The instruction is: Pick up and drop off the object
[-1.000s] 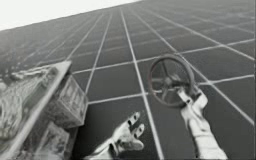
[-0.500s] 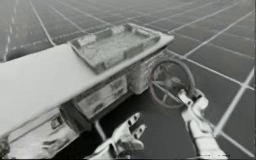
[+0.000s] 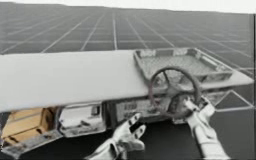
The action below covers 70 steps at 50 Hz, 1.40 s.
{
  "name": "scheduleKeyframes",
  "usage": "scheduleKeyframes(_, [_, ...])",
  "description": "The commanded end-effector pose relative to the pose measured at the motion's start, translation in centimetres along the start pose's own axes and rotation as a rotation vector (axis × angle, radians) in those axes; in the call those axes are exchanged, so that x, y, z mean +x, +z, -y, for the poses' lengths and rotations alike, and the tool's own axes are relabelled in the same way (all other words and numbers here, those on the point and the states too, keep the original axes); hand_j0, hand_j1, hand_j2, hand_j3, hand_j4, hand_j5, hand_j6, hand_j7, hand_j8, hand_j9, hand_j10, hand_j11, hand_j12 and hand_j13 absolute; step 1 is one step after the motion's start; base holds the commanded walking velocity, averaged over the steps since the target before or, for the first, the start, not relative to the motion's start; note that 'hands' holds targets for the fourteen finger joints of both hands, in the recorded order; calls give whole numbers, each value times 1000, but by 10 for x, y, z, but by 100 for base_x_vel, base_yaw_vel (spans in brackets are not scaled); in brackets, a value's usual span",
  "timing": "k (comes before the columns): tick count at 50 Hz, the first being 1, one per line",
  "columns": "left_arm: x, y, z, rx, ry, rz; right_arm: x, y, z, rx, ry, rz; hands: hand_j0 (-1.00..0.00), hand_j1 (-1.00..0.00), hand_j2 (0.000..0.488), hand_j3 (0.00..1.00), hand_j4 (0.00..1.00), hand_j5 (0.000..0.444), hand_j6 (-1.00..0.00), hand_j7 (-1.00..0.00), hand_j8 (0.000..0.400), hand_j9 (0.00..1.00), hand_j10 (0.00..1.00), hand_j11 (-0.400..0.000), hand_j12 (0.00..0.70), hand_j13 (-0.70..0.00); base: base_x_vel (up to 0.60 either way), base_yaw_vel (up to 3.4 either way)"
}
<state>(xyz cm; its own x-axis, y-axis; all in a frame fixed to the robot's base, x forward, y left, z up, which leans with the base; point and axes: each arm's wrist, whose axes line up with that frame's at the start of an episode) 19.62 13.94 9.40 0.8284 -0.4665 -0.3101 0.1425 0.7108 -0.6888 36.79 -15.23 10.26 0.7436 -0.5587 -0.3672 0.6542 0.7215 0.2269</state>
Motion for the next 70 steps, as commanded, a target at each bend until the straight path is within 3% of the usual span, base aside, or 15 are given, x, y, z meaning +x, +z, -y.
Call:
scheduleKeyframes(1, [-8, 0, -5, -20, 16, 31, -22, 13, -44, 56, 162, 39, 0, 0, 0, 1000, 1000, 0, 0, 0, 0, 1000, 1000, -400, 0, -700, 20, 103])
scheduleKeyframes(70, [-8, 0, -5, -20, 16, 31, -22, 13, -44, 56, 162, 39, 0, 0, 0, 1000, 1000, 0, 0, 0, 0, 1000, 1000, -400, 0, -700, 16, 117])
